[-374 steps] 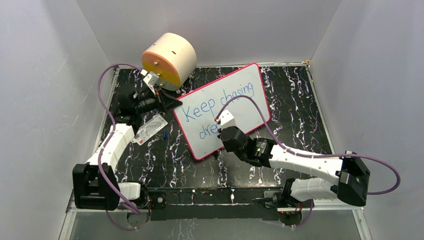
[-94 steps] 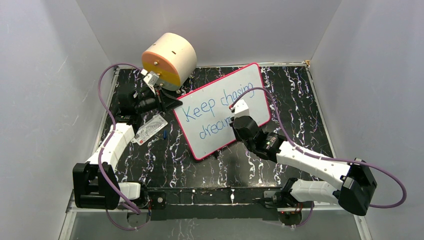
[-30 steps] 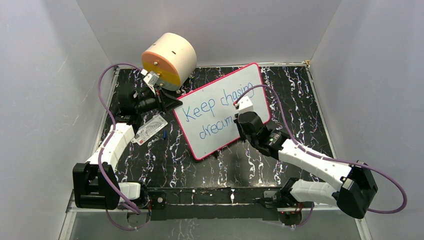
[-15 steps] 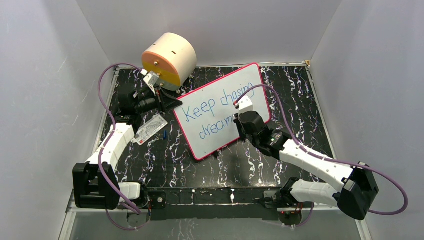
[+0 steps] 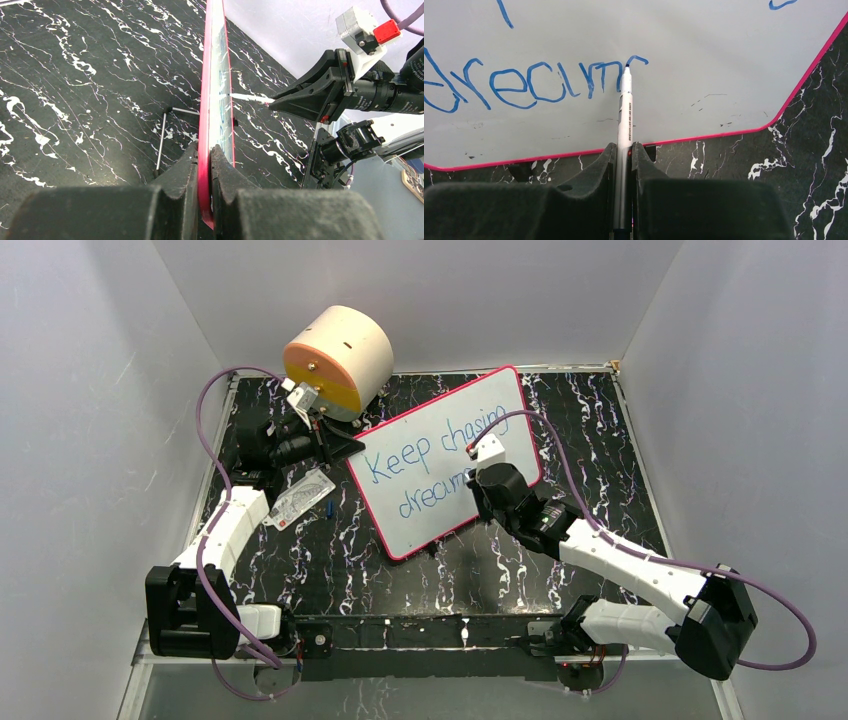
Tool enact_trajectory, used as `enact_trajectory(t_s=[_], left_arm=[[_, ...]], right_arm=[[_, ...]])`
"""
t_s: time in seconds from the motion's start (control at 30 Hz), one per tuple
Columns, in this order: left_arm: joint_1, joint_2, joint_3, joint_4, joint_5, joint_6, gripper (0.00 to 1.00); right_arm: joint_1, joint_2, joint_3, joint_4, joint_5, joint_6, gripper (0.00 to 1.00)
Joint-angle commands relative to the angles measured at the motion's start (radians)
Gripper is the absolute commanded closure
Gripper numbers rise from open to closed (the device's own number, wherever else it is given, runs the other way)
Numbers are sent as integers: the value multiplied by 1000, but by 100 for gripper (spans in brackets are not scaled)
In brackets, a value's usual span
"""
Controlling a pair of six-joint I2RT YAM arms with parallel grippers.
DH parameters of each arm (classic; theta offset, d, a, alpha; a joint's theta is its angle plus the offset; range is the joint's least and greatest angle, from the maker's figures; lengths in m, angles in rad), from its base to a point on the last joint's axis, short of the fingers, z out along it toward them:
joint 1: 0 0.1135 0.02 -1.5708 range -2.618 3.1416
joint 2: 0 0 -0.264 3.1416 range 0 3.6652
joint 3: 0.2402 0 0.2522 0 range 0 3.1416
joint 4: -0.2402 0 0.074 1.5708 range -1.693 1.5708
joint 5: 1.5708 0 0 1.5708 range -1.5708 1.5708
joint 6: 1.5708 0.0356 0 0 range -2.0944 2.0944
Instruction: Write a sentence on the whiteboard
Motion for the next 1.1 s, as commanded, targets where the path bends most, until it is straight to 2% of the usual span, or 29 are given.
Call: enact_trajectory(t_s=[0.0,0.37,0.8,1.07], left_arm=[[-29,15,-19,-80,-16,103,100],[-30,17,-19,-80,-14,103,100],[-29,20,-19,-78,-13,101,100],[-29,18,-19,-78,-16,101,100]], right_arm=[[-2,-13,3,-21,-13,19,100],[-2,1,3,-81,78,50,100],[-2,16,-7,-92,16,62,100],[-2,-62,1,-53,38,49,100]])
